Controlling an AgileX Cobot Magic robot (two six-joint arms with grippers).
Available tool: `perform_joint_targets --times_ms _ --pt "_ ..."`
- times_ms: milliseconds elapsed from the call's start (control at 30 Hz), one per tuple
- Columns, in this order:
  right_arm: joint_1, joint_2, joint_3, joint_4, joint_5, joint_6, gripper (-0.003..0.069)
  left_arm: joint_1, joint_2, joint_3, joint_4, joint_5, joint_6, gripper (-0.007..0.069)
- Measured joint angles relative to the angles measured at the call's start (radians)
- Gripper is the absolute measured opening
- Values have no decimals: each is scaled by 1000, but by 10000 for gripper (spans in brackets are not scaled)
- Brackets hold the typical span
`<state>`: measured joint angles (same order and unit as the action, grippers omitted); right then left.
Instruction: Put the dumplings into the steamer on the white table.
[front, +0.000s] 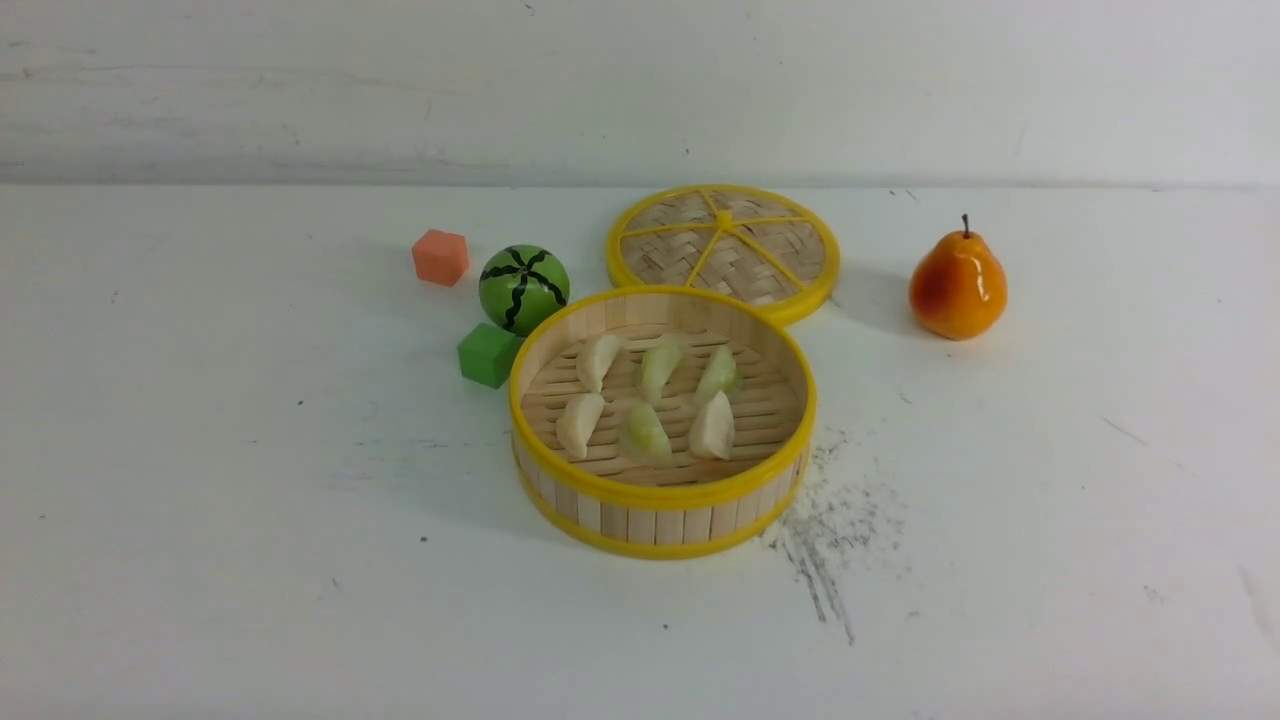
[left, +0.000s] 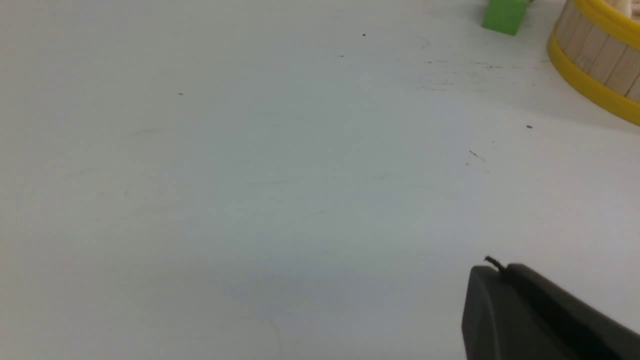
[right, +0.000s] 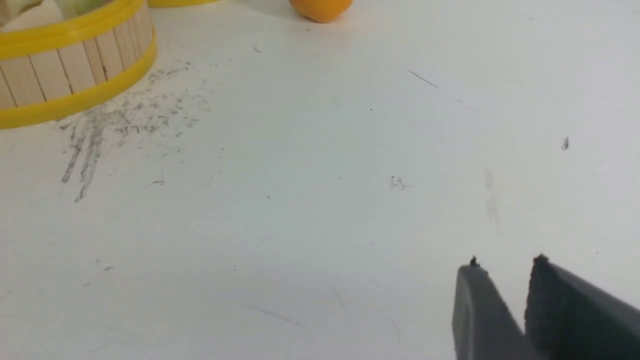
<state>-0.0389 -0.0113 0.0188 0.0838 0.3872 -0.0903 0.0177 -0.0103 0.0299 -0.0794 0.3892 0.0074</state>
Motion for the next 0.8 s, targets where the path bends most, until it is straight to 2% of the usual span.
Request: perform_joint_targets --times_ms 800 --pt "0 0 0 0 0 0 188 0 0 0 0 0 0 -13"
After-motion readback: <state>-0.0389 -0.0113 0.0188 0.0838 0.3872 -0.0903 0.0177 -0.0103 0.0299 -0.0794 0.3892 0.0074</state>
